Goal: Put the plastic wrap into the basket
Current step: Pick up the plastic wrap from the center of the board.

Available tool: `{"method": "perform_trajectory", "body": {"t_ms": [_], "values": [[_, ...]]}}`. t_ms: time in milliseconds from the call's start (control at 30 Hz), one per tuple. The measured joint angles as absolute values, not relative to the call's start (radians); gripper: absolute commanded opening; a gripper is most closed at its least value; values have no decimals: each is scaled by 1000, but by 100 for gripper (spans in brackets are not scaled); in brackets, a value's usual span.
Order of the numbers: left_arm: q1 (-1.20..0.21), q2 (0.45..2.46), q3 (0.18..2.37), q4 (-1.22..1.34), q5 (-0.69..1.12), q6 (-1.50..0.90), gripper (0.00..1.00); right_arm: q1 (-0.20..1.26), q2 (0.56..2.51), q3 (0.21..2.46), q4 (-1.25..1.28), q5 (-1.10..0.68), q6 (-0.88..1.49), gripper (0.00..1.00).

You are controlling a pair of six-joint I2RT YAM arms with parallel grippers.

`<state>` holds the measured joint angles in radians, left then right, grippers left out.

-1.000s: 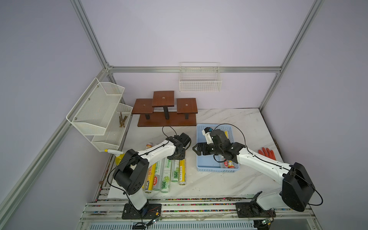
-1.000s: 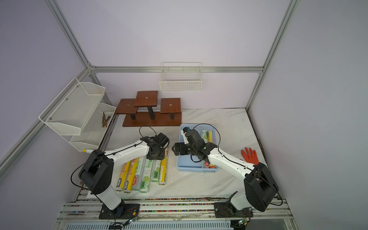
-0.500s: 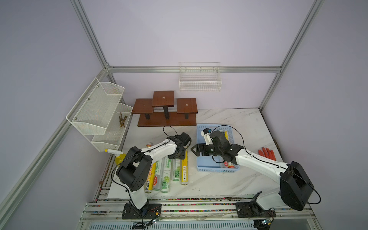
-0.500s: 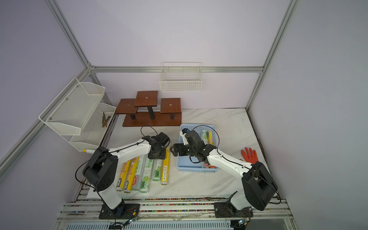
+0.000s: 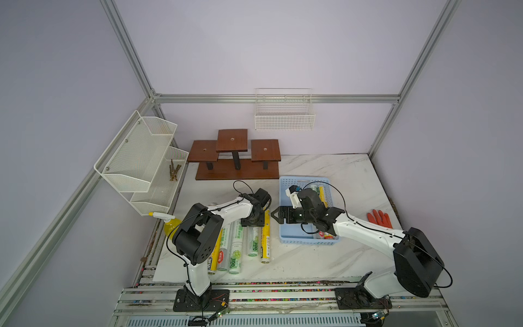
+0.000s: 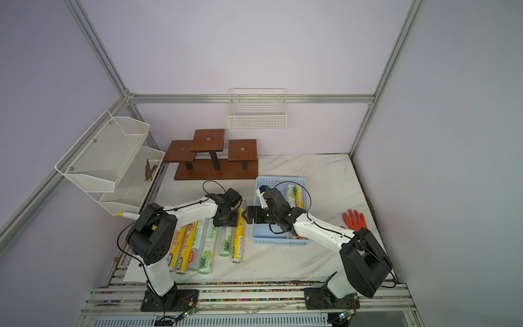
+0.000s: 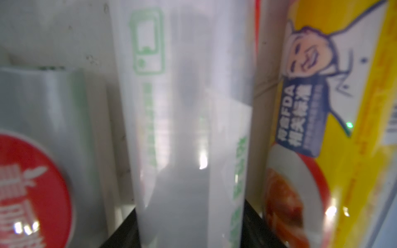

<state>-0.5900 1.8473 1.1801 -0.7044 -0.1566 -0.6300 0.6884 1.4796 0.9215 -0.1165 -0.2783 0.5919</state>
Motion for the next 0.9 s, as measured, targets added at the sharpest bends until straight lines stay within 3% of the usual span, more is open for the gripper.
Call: {"method": "perform_trajectory", "body": {"t_ms": [200, 333, 633, 900], "values": [[-590, 1847, 1182, -701, -156, -623, 39, 688, 1477, 921, -121, -255, 590, 92], [-590, 1838, 1183, -719, -159, -617, 33, 688, 1441, 916, -131, -199, 587, 93], [-590, 1634, 1242, -756, -124, -616, 27, 667, 1271, 886, -186, 21, 584, 96], [-626, 1610, 1263, -524, 81, -685, 25, 468, 1137, 813, -222, 58, 587, 96]]}}
